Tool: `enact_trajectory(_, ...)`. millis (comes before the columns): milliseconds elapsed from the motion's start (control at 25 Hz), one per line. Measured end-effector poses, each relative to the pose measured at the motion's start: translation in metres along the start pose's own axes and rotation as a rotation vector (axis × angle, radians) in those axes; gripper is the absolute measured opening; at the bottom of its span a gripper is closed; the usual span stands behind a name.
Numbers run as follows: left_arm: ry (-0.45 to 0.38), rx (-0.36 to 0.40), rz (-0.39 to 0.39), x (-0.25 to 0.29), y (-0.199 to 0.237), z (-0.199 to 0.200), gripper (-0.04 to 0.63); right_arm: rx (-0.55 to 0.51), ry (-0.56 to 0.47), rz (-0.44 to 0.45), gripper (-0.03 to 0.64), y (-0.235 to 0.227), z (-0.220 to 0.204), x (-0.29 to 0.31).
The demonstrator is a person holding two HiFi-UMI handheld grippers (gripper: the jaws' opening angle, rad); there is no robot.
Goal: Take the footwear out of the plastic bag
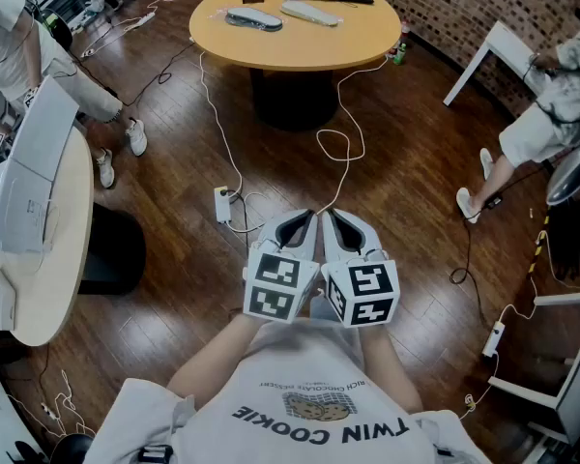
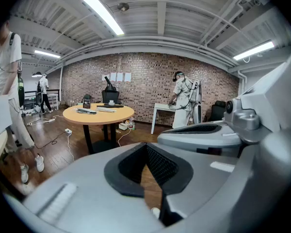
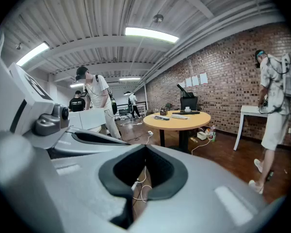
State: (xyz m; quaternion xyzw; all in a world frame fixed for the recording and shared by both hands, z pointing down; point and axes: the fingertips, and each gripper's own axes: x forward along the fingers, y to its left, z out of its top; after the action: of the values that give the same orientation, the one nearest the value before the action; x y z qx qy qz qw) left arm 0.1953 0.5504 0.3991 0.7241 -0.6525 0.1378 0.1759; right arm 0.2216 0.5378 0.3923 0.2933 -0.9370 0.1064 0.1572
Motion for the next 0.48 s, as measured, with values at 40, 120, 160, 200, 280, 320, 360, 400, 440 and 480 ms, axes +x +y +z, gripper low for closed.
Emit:
enact_trajectory(40,0.002,-0.002,0.006,0.011,-0.002,0.005,0.006,-0.003,0.001,0.008,0.002,-0.011,0.003,0.003)
enact_trajectory(120,0.009,-0.006,0.015,0.034,-0.007,0.015,0.006,-0.004,0.005,0.021,0.002,-0.033,0.008,0.010)
enact_trajectory(160,0.014,-0.006,0.018,0.046,-0.010,0.020,0.006,-0.001,0.008,0.027,0.002,-0.045,0.010,0.014)
enact_trajectory(200,0.018,-0.006,0.021,0.058,-0.013,0.025,0.006,0.001,0.011,0.032,0.002,-0.058,0.012,0.018)
enact_trajectory(280,0.022,-0.007,0.033,0.082,-0.017,0.035,0.006,-0.006,0.020,0.045,0.002,-0.082,0.015,0.026)
enact_trajectory(320,0.025,-0.007,0.039,0.094,-0.020,0.040,0.006,-0.012,0.024,0.052,0.002,-0.093,0.017,0.030)
enact_trajectory(360,0.028,-0.005,0.044,0.105,-0.023,0.045,0.006,-0.018,0.026,0.059,0.002,-0.104,0.019,0.033)
enact_trajectory(400,0.030,0.001,0.049,0.115,-0.026,0.051,0.006,-0.021,0.027,0.066,0.002,-0.115,0.022,0.036)
enact_trajectory(440,0.030,0.010,0.056,0.125,-0.029,0.057,0.006,-0.023,0.025,0.072,0.002,-0.125,0.025,0.038)
enact_trajectory(480,0.030,0.018,0.064,0.133,-0.031,0.063,0.006,-0.023,0.023,0.077,0.002,-0.134,0.028,0.041)
